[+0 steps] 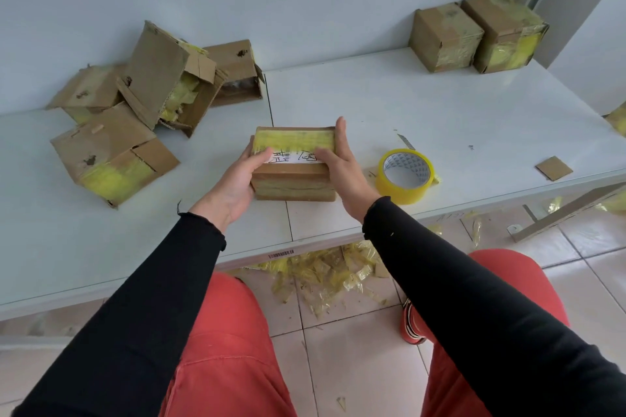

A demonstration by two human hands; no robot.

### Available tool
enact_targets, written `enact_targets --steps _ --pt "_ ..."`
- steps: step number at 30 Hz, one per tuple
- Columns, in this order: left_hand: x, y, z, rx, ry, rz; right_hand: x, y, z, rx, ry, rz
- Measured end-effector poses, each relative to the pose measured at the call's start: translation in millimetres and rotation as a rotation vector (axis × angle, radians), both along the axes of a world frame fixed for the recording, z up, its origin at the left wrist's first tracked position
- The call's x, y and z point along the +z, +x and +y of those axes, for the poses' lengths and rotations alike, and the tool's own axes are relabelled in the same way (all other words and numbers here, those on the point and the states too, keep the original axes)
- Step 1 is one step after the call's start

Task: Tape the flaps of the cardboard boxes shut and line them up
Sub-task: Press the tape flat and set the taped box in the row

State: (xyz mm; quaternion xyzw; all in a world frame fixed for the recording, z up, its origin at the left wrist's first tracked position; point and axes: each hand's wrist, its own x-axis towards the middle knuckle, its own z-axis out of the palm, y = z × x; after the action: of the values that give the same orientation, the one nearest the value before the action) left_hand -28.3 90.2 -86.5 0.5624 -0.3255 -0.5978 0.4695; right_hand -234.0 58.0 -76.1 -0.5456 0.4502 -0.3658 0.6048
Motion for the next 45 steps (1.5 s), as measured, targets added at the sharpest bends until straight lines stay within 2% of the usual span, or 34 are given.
enact_targets --steps 6,12,18,20,24,29,32,36,39,45 --pt "-3.8 -2.6 1.0 0.038 -0.024 0.104 -5.8 10.2 -0.7 -0.079 0.089 -0.102" --pt "1.8 -11.0 3.1 0.082 -0.005 0.042 -11.4 6.3 2.8 -0.067 0.239 -0.153" --pt "3.3 -15.4 8.0 0.108 -0.028 0.055 -3.0 5.1 6.5 -0.047 0.245 -0.162" --pt "2.4 -12.8 10.7 0.090 -0.123 0.013 5.7 2.2 11.6 -0.071 0.176 -0.203" --pt "8.3 -5.6 15.7 0.044 -0.320 -0.217 22.5 -4.9 28.7 -0.225 0.015 -0.316" --pt "11.0 -12.7 15.7 0.140 -0.361 -0.342 17.0 -8.9 48.2 -0.318 -0.008 -0.341" --pt "12.7 -28.4 17.1 0.131 -0.325 -0.400 20.8 -4.8 51.2 -0.345 -0.021 -0.296" --pt "20.7 -49.9 24.1 0.131 -0.227 -0.109 16.0 0.1 53.8 -0.307 -0.010 -0.220" --pt "22.3 -60.7 28.3 0.020 -0.225 -0.183 15.1 -7.2 45.3 -0.260 0.011 -0.151" --pt "21.2 -68.8 22.3 -0.059 -0.251 -0.356 31.5 -19.7 16.7 -0.011 0.016 0.065"
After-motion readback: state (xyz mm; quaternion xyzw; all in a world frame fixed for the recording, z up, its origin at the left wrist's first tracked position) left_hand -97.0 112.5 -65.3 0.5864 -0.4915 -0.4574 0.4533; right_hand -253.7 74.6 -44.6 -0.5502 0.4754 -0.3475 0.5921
